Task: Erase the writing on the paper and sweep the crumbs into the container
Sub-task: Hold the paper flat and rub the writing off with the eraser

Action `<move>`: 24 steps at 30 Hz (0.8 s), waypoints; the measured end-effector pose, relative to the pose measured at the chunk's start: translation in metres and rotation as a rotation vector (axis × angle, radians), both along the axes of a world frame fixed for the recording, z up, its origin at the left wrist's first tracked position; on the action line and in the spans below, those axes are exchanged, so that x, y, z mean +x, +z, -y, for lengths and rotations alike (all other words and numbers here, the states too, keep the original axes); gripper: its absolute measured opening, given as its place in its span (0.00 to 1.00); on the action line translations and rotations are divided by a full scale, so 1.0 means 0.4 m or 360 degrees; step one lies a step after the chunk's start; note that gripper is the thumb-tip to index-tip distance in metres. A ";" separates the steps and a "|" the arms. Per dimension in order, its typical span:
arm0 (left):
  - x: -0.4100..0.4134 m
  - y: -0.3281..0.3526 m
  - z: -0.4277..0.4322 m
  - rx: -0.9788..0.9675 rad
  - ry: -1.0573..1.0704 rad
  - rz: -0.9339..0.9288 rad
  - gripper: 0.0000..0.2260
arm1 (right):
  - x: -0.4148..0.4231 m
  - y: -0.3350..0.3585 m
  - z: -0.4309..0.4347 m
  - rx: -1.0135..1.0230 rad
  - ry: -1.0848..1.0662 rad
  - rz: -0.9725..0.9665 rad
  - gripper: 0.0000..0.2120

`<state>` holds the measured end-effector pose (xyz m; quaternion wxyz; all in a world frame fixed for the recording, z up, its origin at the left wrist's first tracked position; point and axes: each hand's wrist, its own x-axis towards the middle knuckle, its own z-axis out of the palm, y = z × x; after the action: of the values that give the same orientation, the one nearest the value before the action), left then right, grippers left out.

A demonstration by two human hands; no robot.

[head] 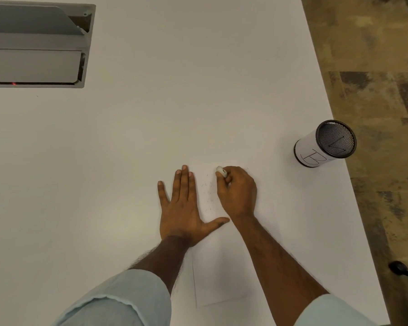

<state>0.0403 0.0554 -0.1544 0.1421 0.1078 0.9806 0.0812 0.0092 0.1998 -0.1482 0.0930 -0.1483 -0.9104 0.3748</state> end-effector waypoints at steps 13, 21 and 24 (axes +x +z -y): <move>0.001 -0.002 0.002 0.0015 -0.0014 -0.0021 0.57 | 0.015 0.010 0.039 0.0118 0.0324 0.0094 0.08; 0.002 -0.003 0.002 0.0017 -0.0005 0.0001 0.59 | 0.009 0.017 0.020 0.0105 0.0153 0.0042 0.10; 0.002 0.000 0.002 0.0022 -0.0011 -0.0005 0.59 | 0.024 0.010 0.025 0.0157 0.0238 0.0062 0.09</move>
<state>0.0412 0.0547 -0.1543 0.1399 0.1124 0.9799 0.0872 0.0190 0.1897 -0.1443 0.0542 -0.0826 -0.9380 0.3323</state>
